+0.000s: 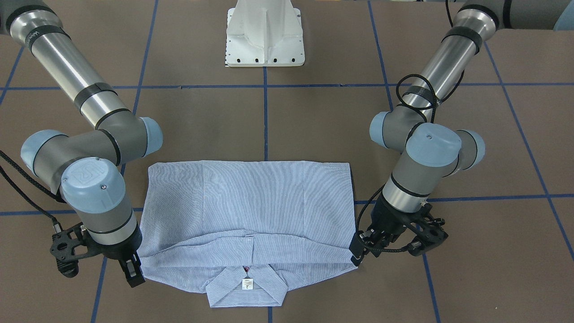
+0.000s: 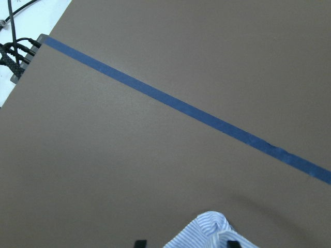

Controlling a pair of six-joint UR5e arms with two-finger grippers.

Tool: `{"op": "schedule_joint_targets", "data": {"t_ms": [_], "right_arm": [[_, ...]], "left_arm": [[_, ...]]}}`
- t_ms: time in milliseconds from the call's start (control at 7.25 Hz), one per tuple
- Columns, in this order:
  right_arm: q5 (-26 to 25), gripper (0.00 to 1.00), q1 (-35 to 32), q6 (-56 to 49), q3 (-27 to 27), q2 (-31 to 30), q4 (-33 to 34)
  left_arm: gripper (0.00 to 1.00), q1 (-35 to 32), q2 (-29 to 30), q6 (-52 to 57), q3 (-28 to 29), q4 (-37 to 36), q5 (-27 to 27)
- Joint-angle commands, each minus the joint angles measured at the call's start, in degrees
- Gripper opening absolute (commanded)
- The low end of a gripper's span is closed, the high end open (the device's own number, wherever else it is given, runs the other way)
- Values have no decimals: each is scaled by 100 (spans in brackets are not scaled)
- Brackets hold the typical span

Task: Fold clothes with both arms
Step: 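Release the hem near the collar and raise both grippers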

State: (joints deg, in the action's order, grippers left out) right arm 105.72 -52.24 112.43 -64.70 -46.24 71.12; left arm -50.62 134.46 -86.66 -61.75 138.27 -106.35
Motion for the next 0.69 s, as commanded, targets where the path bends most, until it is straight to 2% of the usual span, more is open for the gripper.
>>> {"op": "schedule_joint_targets", "data": {"t_ms": [0,138,276,552], "right_arm": [[19,100,221,138,-1729,-1170,42],[-42,100,545,391,-2348,-1751,25],[-191,100,862,550,-2754,-2087,25],[-192,100,1215,892,-3022,-2336,33]], "left_arm": [[100,-44,-339,44,-799,-45,-43],[100,-44,-559,44,-1160,-71,-78],[100,-44,-587,44,-1172,-63,-70],[100,-35,-622,53,-1172,-54,-35]]}}
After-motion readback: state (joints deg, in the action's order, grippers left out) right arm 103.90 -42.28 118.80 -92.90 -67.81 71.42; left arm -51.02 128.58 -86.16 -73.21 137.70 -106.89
